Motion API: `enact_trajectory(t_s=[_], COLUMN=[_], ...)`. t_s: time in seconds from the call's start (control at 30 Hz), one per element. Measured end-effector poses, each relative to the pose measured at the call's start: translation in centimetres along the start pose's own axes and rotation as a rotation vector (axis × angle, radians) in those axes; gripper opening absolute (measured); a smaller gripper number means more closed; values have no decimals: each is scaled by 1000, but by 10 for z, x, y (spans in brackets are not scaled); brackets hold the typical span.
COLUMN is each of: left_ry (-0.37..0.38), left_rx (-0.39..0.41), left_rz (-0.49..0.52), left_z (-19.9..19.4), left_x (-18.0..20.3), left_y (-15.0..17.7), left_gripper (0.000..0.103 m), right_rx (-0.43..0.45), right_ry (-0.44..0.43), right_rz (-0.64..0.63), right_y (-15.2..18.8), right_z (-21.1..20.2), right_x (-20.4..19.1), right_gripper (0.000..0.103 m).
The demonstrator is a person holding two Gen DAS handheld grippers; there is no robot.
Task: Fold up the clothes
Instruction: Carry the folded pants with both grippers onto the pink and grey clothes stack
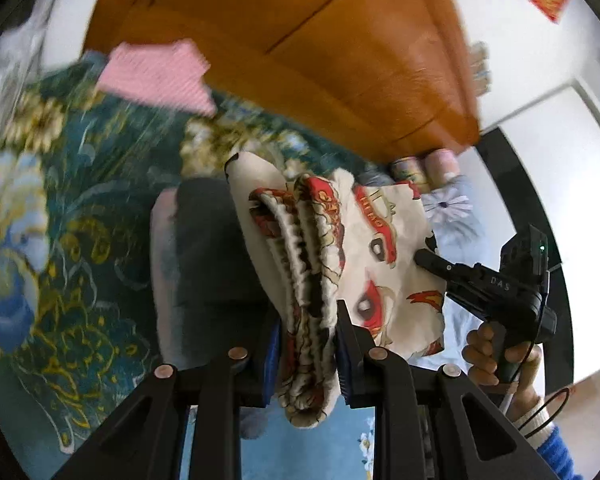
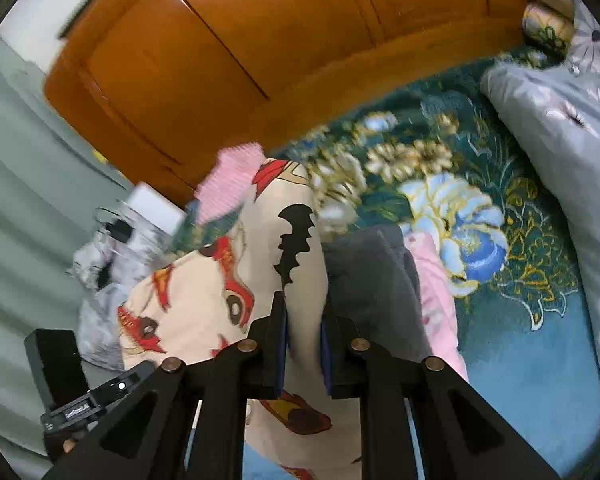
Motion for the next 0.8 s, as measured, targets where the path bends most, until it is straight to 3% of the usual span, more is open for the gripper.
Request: enact_trajectory(t_s=[0.13, 0.3, 0.47, 0.53, 0.6, 0.73, 0.8], left_ry=[10, -6, -97, -124, -140, -182, -200], left_rx=[2, 39, 128, 142, 136, 115, 115], left_rz=[-35, -42, 94, 196, 272, 350, 356], left_z=[8, -7, -33, -31, -21, 5, 16], left_x=[-16, -19, 5, 26, 42, 48, 42], left_y=[5, -1, -8, -7, 0, 11, 11], left_gripper=[32, 42, 52, 54, 57, 60, 60], right_rx=[-15, -9, 68, 110, 94, 15, 2], right_ry=[10, -10, 18, 58, 100, 148, 191], right_rz=[68, 89, 83, 39, -78, -288, -302], right_y=[5, 1, -6, -2, 14, 52, 57], right_z=[20, 13, -19, -32, -31, -8, 4], right_x=[26, 29, 21, 10, -13, -45, -35], right_gripper=[15, 19, 23, 23, 23, 23, 23])
Point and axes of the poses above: each gripper's, at about its wrist camera, not at the fingertips, and z roughly the way its jaws point, x to its right, y to its underside, the point moved 4 cm from there along z, roughly the way its jaws point, and after that the axes turned 8 degrees about -y, right-handed, at the moved point
